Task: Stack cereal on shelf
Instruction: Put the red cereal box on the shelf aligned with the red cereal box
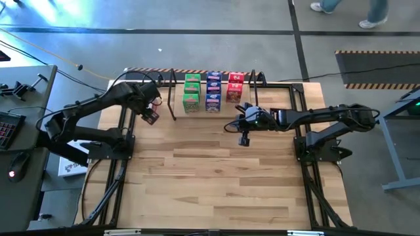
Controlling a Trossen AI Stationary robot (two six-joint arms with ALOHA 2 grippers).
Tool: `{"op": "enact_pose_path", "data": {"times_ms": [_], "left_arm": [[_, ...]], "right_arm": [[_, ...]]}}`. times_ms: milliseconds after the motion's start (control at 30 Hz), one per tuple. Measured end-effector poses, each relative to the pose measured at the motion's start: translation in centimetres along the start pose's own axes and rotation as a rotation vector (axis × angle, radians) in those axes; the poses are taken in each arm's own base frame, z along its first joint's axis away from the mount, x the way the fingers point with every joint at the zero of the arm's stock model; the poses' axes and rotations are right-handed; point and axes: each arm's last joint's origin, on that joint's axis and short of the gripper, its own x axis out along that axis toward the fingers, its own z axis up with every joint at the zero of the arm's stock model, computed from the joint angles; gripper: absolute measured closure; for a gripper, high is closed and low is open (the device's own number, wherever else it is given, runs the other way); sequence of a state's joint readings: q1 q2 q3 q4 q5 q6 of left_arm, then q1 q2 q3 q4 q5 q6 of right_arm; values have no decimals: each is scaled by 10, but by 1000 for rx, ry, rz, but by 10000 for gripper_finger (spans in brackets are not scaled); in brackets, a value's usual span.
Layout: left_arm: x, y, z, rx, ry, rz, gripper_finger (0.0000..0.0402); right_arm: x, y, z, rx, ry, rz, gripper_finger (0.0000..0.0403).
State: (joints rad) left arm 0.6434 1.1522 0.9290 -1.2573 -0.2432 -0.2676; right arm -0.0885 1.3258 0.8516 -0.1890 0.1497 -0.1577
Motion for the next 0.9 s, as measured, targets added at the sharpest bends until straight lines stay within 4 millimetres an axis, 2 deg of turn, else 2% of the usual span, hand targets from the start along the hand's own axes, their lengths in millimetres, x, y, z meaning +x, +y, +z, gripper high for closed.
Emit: {"op": "enact_pose_path", "data": {"times_ms": [300, 533, 900], "left_arm": [[34, 4, 7, -101, -53, -30, 176], [55, 4, 10, -124, -3, -24, 163], [67, 3, 17, -134, 21, 72, 147]], "right_arm": [[0, 0, 2, 2, -17, -3, 403], [0, 0, 2, 3, -19, 2, 403], [0, 0, 2, 3, -23, 5, 403]]}}
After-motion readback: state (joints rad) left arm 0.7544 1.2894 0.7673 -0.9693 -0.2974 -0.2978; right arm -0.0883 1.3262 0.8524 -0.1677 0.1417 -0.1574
